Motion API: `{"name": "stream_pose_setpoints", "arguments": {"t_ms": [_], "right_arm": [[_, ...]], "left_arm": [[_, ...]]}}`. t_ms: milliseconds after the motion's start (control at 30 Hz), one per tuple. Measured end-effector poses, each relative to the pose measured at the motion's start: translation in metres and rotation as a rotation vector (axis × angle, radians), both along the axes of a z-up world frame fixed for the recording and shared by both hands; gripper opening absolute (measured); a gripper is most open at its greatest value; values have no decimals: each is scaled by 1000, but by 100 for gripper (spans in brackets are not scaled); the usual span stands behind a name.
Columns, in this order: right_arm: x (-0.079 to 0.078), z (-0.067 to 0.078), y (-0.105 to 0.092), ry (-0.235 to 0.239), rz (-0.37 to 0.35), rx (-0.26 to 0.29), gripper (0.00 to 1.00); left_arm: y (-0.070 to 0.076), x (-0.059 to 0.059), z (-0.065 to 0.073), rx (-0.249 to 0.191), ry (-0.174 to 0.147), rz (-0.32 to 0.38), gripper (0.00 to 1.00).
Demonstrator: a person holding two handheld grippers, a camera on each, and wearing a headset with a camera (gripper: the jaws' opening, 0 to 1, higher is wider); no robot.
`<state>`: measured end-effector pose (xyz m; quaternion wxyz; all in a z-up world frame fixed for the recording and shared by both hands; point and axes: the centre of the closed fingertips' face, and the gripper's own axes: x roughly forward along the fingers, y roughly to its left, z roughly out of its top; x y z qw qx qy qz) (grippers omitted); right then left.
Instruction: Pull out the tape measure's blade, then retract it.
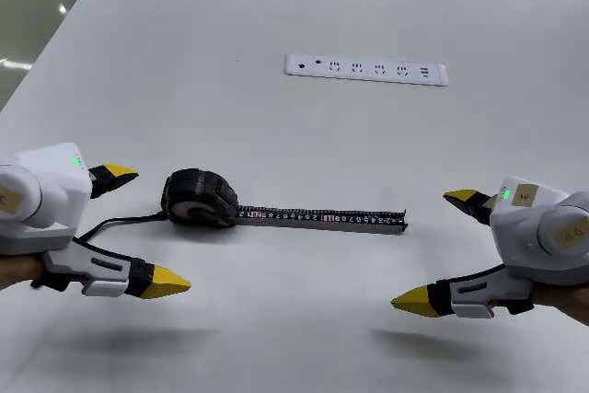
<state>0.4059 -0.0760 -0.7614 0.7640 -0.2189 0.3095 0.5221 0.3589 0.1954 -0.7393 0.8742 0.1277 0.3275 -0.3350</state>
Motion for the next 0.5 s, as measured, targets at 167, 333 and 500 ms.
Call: {"name": "stream_pose_setpoints", "arguments": {"t_ms": [167, 333, 500], "right_arm": [[-3, 1, 2, 0, -24, 18, 99], [-4, 4, 4, 0, -61, 42, 99], [-5, 9, 7, -10, -103, 81, 99]], "left_arm": [[-3, -5, 1, -22, -8, 29, 99], [-3, -6, 3, -41, -24, 67, 99], [-4, -7, 6, -54, -43, 120, 99]]}}
